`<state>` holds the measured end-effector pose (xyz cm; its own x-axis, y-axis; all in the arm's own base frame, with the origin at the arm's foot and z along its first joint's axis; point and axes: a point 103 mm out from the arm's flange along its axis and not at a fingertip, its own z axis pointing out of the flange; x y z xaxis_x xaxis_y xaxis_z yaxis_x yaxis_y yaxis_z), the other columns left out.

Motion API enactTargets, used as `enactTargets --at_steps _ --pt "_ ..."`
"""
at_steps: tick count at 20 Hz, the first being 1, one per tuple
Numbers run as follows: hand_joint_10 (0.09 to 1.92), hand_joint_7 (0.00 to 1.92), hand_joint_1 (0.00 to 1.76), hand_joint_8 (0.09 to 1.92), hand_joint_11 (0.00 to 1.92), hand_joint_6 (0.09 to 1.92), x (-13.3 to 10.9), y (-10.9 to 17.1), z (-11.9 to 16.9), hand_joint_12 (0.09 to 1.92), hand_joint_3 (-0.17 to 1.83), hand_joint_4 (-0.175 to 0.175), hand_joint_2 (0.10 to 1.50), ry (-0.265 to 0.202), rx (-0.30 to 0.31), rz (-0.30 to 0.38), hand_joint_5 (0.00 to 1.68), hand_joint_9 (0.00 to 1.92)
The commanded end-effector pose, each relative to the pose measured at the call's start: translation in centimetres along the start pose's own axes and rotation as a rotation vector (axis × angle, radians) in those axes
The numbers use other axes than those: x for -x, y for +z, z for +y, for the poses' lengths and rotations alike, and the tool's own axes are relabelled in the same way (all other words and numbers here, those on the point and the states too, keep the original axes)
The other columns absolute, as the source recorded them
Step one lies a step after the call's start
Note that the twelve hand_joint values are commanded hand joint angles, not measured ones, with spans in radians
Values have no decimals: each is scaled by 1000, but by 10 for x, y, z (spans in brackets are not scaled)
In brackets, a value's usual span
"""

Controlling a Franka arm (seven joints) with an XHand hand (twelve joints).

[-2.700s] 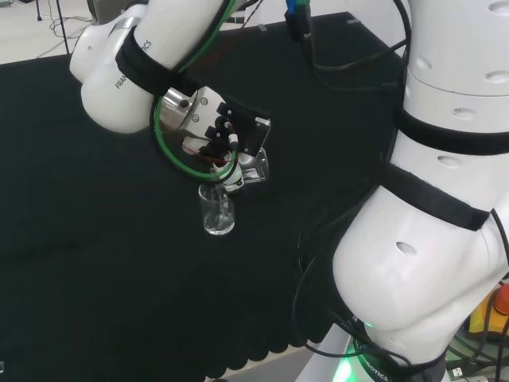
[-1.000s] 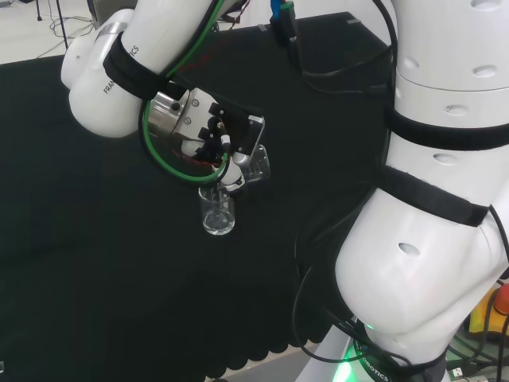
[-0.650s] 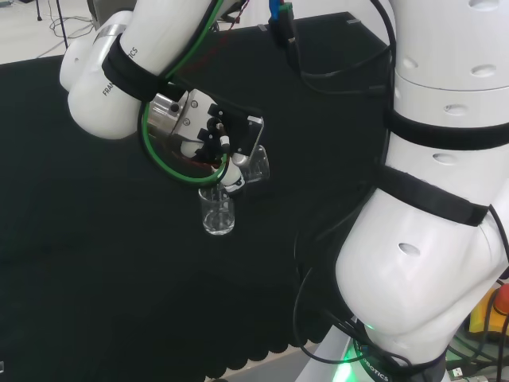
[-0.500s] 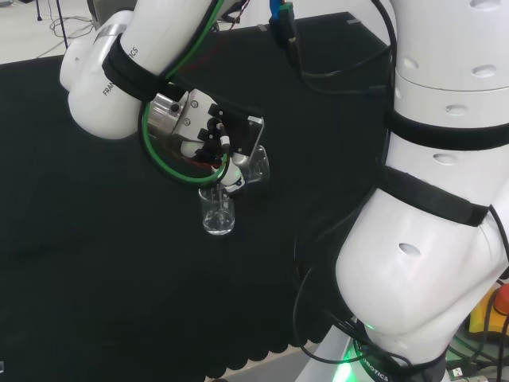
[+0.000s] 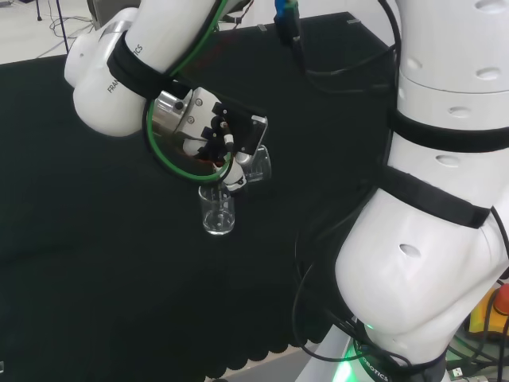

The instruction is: Pour the water from the handheld beaker into the one on the table.

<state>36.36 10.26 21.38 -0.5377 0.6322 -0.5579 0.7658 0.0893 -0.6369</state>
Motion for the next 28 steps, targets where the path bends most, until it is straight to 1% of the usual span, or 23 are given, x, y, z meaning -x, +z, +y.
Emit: enactTargets --at_steps 1,3,10,11,15,20,23,28 --pt "87 1420 1313 312 1433 328 9 4 -3 580 -175 -175 1040 -1 53 32 1372 1763" --pt "87 1419 1313 313 1433 329 13 5 -5 580 -175 -175 1040 -4 95 60 1371 1762" --pt "87 1395 1311 363 1427 376 32 10 -9 579 -175 -175 1045 -9 252 195 1348 1759" --pt "87 1394 1311 364 1427 377 35 10 -9 579 -175 -175 1045 -10 272 210 1347 1758" --pt "87 1392 1311 367 1427 380 46 14 -7 579 -175 -175 1046 -19 341 307 1346 1756" --pt "87 1389 1311 372 1428 385 57 22 1 580 -175 -175 1047 -31 430 394 1343 1754" --pt "87 1387 1310 376 1427 389 60 25 6 581 -175 -175 1047 -33 464 422 1341 1752" --pt "87 1383 1310 383 1425 396 66 32 15 580 -175 -175 1048 -31 483 455 1337 1750"
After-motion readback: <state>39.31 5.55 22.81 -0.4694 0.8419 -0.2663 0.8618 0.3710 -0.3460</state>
